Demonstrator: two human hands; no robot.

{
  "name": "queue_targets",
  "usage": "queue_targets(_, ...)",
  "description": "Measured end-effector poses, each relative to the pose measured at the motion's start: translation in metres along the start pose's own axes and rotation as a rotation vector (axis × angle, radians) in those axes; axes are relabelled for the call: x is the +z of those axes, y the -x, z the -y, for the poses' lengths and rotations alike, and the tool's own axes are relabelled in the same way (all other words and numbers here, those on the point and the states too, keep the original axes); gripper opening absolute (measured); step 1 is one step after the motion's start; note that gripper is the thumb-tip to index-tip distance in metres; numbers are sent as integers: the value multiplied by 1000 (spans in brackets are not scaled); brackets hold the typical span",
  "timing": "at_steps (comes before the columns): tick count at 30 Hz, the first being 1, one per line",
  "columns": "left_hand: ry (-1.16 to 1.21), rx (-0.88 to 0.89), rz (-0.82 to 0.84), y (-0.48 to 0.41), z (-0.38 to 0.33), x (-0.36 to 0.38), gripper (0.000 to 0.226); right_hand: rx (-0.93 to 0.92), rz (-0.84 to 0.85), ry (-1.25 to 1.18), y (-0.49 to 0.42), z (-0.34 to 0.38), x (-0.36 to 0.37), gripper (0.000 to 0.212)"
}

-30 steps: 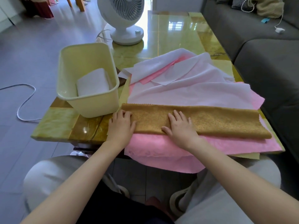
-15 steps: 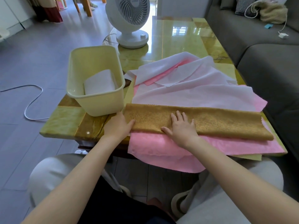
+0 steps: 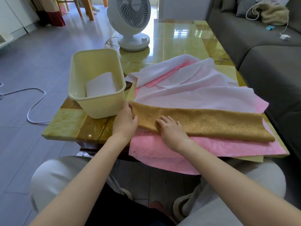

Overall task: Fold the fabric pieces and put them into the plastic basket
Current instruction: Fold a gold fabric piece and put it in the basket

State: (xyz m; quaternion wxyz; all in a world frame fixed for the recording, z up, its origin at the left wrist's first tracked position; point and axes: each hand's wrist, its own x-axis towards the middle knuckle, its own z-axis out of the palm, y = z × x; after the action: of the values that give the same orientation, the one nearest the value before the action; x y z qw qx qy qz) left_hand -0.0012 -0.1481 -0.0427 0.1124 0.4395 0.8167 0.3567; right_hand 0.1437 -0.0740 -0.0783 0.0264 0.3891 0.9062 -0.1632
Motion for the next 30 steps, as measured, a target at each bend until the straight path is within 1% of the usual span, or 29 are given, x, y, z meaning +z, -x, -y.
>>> queue_targets(2,76,101,-79,3,-17,3,25,-10,-56,-129,-4,-2,-4,39)
queue_targets(5,215,202,-106,7,-44,13,26,6,-240,-490,-2,-4,-21,30)
queue_targets(6,246,226,-95,9,-52,18,28,17,-311,-608,1,-4,-29,30)
queue_targets(8,282,269,-37,14,-64,33,28,61,-423,-733,11,-8,-44,38)
queue_targets(9,287,286,5,16,-68,41,29,93,-444,-749,16,-12,-50,44)
queue_targets(11,287,302,98,22,-73,57,32,164,-412,-782,22,-27,-55,55)
queue_targets(12,292,309,130,26,-74,63,33,199,-376,-810,24,-33,-55,54)
queue_targets(13,295,326,150,29,-74,68,36,241,-339,-830,24,-40,-54,47)
queue_targets(14,275,348,160,30,-73,74,40,285,-310,-825,25,-46,-52,37)
queue_targets(15,203,367,170,32,-72,79,44,330,-287,-792,25,-52,-50,25)
queue_targets(16,78,373,178,32,-70,83,49,369,-255,-754,25,-56,-48,17)
queue_targets(18,-170,372,167,32,-62,90,57,434,-192,-718,27,-60,-46,12)
queue_targets(20,-292,380,132,32,-55,89,61,477,-165,-733,28,-62,-45,18)
queue_targets(23,-379,407,123,31,-42,86,64,523,-133,-741,25,-65,-42,31)
queue_targets(25,-396,420,177,31,-35,83,60,547,-105,-721,22,-67,-40,40)
queue_targets(27,-381,426,272,30,-31,81,52,558,-84,-681,20,-66,-39,44)
queue_targets(28,-366,421,324,28,-31,78,48,559,-87,-645,21,-63,-39,45)
queue_targets(30,-277,366,396,21,-31,73,38,532,-148,-524,21,-60,-37,49)
